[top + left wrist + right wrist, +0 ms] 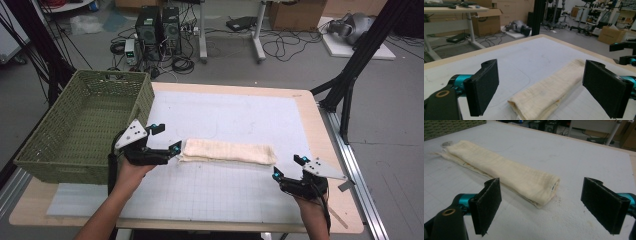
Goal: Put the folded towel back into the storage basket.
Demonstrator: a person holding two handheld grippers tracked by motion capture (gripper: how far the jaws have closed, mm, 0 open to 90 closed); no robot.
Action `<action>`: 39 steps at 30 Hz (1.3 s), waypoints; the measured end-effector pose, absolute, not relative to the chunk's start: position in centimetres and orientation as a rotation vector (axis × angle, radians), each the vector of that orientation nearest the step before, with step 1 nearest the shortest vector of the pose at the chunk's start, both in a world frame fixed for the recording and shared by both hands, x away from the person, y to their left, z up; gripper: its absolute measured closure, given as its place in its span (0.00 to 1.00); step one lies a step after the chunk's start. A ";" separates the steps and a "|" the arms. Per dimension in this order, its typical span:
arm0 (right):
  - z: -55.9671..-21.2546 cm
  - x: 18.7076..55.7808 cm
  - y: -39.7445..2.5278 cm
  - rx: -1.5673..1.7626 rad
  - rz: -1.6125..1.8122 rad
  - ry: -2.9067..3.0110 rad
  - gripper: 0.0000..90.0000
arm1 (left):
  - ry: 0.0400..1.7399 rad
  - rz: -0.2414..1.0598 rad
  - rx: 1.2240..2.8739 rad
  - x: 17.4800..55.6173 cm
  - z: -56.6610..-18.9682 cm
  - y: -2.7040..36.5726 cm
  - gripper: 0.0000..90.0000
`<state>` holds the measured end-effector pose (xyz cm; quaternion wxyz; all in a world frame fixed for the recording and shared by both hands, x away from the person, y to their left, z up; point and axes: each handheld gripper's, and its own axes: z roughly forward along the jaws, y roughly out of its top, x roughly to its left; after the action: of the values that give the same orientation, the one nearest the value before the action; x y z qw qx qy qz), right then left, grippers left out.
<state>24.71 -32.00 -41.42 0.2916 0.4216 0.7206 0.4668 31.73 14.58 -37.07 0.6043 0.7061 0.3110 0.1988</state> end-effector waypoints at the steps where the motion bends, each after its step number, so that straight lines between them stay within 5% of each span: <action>1: -41.4 24.7 -32.0 1.123 1.245 1.921 0.17 | 0.754 0.442 1.664 32.5 -37.1 14.2 0.16; 22: -41.6 25.0 -32.1 1.122 1.242 1.933 0.17 | 0.888 0.335 1.821 36.1 -40.3 12.1 0.22; 39: -41.7 25.1 -32.2 1.119 1.229 1.946 0.17 | 1.020 0.252 1.973 38.1 -43.7 10.6 0.38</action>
<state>25.14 -32.17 -41.69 0.2870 0.4190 0.7283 0.4601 38.06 10.56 -43.70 0.4377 0.7935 0.4104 0.1013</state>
